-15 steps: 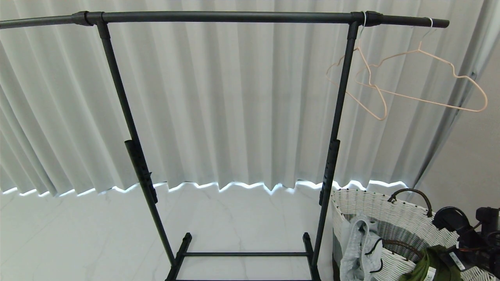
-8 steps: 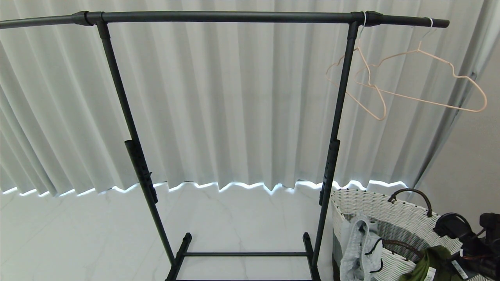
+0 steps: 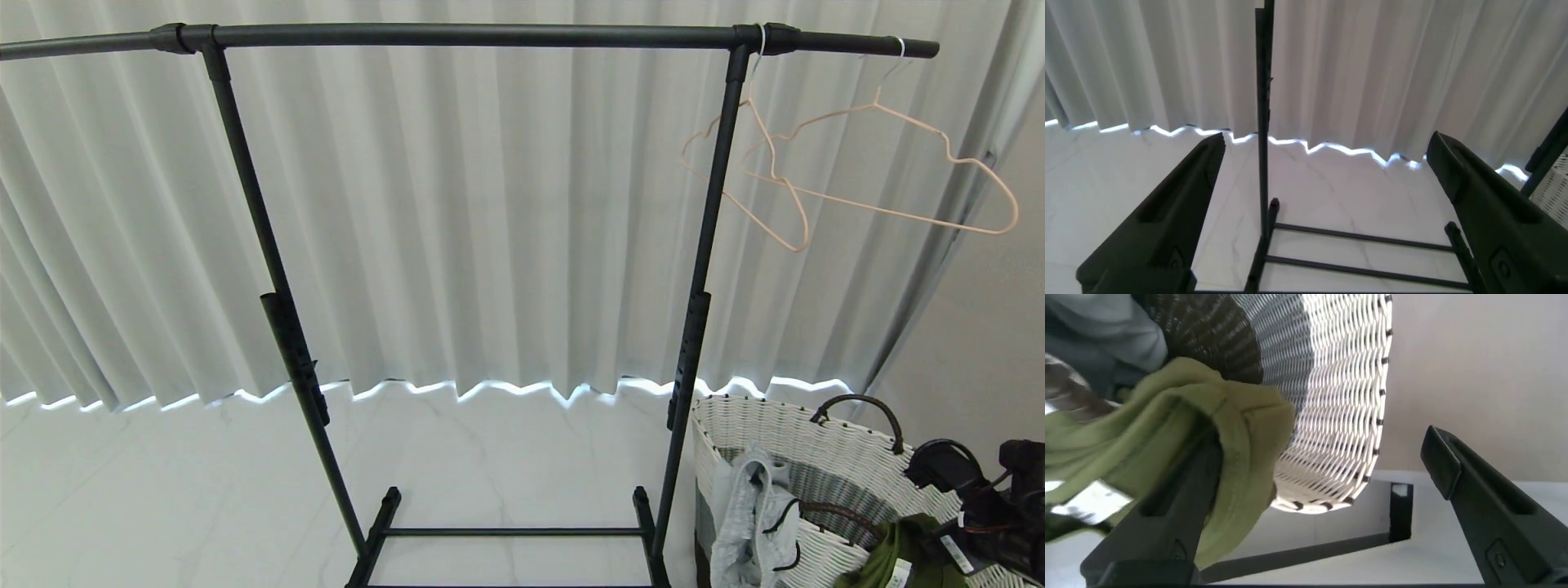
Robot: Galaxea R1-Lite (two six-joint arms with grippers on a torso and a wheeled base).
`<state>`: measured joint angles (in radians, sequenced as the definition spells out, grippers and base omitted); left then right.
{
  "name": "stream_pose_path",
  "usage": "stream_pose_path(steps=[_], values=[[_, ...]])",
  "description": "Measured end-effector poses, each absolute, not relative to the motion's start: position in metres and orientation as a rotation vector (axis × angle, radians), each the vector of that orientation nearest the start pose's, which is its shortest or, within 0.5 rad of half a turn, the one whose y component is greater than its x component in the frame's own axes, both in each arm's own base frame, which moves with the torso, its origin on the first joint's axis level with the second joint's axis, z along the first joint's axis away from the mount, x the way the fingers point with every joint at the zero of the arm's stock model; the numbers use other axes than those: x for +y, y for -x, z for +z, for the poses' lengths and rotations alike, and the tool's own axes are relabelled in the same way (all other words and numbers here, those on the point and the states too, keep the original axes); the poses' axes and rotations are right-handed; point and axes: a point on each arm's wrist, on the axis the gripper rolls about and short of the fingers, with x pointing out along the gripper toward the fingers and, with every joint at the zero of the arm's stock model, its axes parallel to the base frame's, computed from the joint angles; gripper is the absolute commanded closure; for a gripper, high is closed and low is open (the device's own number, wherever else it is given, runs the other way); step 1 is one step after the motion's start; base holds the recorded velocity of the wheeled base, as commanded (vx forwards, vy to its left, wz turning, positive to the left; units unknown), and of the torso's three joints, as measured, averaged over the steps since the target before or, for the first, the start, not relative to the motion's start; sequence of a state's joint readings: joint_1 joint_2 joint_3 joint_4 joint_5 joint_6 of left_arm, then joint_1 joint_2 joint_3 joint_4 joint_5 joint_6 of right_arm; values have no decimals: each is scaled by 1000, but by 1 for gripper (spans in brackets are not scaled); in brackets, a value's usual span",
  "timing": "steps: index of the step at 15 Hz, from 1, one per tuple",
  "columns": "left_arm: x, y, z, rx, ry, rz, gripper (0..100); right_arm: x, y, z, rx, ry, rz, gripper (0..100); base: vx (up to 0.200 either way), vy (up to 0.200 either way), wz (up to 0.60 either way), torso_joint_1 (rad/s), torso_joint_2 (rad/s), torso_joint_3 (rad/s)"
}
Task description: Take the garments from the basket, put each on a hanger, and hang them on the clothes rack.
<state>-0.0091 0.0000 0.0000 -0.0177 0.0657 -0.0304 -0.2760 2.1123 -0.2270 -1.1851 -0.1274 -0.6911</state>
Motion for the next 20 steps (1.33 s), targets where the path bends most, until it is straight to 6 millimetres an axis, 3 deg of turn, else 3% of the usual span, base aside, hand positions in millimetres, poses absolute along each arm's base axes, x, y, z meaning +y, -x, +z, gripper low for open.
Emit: stream_pose_path(steps=[3,4,12,20], values=[[2,23,77,-19,31,56,0,-76,-241,-1,816,599,-139,0,0,0,0,0,0,0],[2,23,77,-19,31,56,0,-77,-241,-1,808,598,-147,100,0,0,0,0,0,0],[2,23,77,-19,31,56,0,-76,-232,7,776,601,-164,100,0,0,0,0,0,0],[2,23,77,-19,31,57,0,-63,-195,57,637,631,-216,100,0,0,0,0,0,0]])
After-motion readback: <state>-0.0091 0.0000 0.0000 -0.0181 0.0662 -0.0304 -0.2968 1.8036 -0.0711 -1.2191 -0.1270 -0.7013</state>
